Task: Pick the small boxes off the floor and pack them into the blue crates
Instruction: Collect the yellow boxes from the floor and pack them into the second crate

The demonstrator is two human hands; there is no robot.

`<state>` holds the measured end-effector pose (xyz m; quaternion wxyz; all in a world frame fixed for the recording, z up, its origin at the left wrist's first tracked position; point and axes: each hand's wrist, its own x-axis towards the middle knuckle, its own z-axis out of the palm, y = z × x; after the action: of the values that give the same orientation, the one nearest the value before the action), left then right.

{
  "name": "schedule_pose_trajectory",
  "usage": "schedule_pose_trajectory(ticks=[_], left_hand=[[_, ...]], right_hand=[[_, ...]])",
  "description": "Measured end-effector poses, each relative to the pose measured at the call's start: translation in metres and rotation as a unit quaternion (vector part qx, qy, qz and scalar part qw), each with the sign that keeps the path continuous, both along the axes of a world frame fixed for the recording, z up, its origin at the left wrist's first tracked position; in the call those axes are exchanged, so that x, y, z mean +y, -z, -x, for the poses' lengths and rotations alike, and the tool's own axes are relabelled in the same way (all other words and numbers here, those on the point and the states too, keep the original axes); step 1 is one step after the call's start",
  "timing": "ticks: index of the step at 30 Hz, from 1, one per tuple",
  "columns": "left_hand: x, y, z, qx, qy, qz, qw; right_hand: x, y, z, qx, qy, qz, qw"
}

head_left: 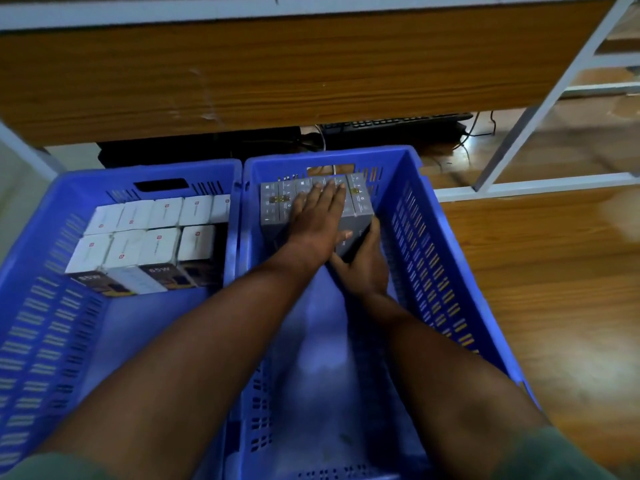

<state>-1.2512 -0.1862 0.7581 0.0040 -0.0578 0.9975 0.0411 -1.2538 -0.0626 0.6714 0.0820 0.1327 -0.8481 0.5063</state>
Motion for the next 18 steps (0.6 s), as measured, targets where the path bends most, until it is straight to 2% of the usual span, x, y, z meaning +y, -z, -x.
schedule_pose_trajectory(ticks=[4,10,15,18], left_hand=[[0.011,0.002,0.006,-0.004,-0.016,0.016,1.000],[0.011,0.008,0.010,0.014,-0.019,0.026,0.999],[0.011,0.013,0.010,0.032,-0.006,0.034,0.999],[0.010,0.014,0.011,0.029,-0.007,0.035,0.999]], right_hand=[[-0.006,0.002,0.003,-0.003,0.042,-0.012,0.999],[-0.008,0.024,0.012,-0.022,0.026,-0.029,0.999],[0.002,0.015,0.014,0.028,-0.018,-0.001,0.999],[0.006,0.017,0.012,0.000,-0.031,0.001,1.000]])
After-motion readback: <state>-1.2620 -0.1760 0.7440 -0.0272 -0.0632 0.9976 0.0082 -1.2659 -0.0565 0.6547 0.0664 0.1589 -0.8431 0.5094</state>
